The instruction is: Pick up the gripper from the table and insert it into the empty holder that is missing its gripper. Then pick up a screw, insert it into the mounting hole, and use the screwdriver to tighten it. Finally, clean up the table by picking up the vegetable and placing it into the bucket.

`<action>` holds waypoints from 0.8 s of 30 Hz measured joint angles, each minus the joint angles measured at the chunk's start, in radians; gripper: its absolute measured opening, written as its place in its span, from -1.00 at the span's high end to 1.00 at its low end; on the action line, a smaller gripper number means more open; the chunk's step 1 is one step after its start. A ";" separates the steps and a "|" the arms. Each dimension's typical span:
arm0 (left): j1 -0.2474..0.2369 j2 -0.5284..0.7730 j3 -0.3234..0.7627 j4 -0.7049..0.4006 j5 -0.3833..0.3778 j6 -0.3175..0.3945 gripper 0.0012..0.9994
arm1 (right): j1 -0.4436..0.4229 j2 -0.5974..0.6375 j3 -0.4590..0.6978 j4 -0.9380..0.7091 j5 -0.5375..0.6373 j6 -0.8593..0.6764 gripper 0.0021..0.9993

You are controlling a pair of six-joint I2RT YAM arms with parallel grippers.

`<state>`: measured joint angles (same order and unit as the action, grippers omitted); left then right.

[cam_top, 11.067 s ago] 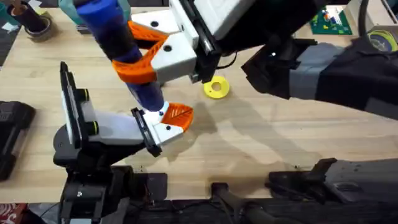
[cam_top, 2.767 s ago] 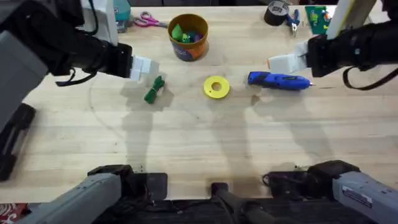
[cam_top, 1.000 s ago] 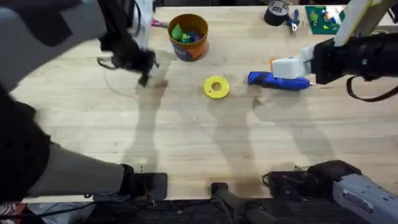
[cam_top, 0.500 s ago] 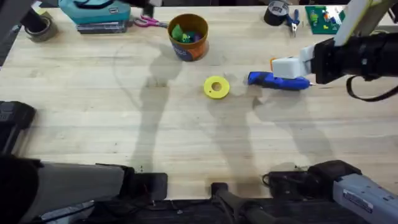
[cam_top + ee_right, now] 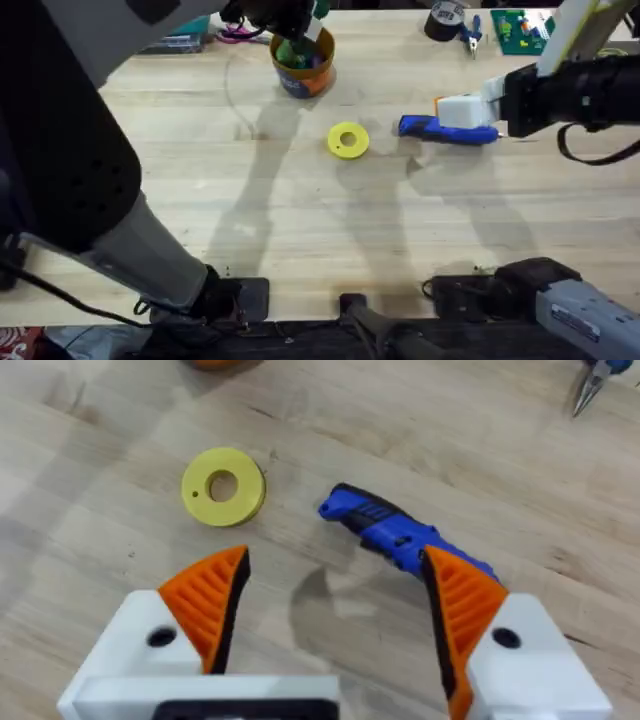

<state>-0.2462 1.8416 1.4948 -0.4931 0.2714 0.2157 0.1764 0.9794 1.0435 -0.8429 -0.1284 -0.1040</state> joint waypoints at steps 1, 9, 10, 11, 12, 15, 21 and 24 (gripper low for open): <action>0.000 0.002 0.000 -0.002 0.000 0.000 0.85 | 0.000 0.000 0.000 -0.003 0.000 0.000 -1.00; 0.002 -0.001 0.000 -0.005 0.002 -0.009 -0.96 | 0.000 0.000 0.000 -0.004 0.000 0.000 -1.00; 0.003 -0.004 0.000 -0.013 0.002 -0.010 -0.97 | 0.000 0.000 0.000 -0.004 0.000 0.000 -1.00; 0.004 -0.011 0.000 -0.024 0.002 -0.010 -0.97 | 0.000 0.000 0.000 -0.004 0.000 0.000 -1.00; 0.004 -0.020 0.000 -0.040 0.002 -0.011 -0.97 | 0.000 0.000 0.000 -0.004 0.000 0.000 -1.00; 0.010 -0.071 0.000 -0.108 -0.003 -0.014 -0.97 | 0.000 0.000 0.000 -0.004 0.000 0.000 -1.00; 0.033 -0.239 0.000 -0.332 -0.027 -0.014 -0.97 | 0.000 0.000 0.000 -0.004 0.000 0.000 -1.00; 0.063 -0.367 0.000 -0.533 -0.038 -0.014 -0.97 | 0.000 0.000 0.000 -0.004 0.000 0.000 -1.00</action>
<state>-0.1833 1.4749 1.4948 -1.0258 0.2337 0.2019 0.1764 0.9794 1.0435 -0.8467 -0.1284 -0.1040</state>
